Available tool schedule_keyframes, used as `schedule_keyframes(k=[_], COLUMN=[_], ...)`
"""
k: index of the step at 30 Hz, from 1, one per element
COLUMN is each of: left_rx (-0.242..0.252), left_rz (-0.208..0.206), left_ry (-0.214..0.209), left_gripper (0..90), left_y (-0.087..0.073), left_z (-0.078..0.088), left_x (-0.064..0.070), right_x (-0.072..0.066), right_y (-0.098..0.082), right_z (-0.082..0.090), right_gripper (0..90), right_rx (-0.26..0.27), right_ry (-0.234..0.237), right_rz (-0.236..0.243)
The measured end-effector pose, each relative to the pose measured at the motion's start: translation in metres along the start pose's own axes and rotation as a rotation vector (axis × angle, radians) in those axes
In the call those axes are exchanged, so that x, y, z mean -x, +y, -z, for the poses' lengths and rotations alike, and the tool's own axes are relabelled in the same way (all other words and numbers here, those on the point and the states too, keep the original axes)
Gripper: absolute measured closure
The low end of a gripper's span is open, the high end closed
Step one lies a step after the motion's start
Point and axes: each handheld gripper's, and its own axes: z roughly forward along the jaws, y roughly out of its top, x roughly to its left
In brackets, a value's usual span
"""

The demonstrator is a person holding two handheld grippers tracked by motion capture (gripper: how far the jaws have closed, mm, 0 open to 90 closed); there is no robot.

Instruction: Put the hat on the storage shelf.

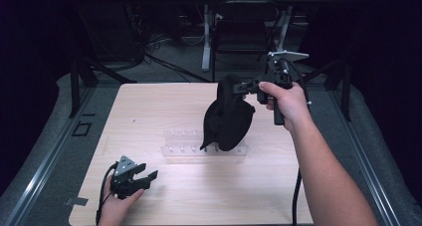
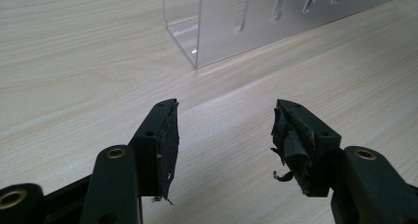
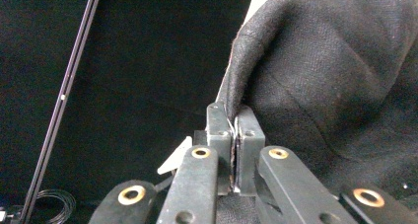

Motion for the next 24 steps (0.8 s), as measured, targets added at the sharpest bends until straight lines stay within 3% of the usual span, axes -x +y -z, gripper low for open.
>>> schedule_keyframes(k=[11, 17, 24], left_rx=[0.027, 0.047, 0.066], left_rz=[-0.012, -0.023, -0.028], left_ry=[-0.028, -0.05, -0.058], left_gripper=[45.7, 46.9, 47.8], left_y=[0.005, 0.011, 0.017], left_z=[0.0, 0.003, 0.005], left_x=[0.009, 0.013, 0.016], right_x=[-0.009, -0.009, -0.012], right_y=[-0.006, -0.007, -0.007], right_z=[-0.015, -0.023, -0.028], right_gripper=[88.3, 88.2, 88.1], right_rx=[-0.009, -0.004, -0.004], right_ry=[0.019, 0.053, 0.056], right_rz=[0.013, -0.004, -0.003])
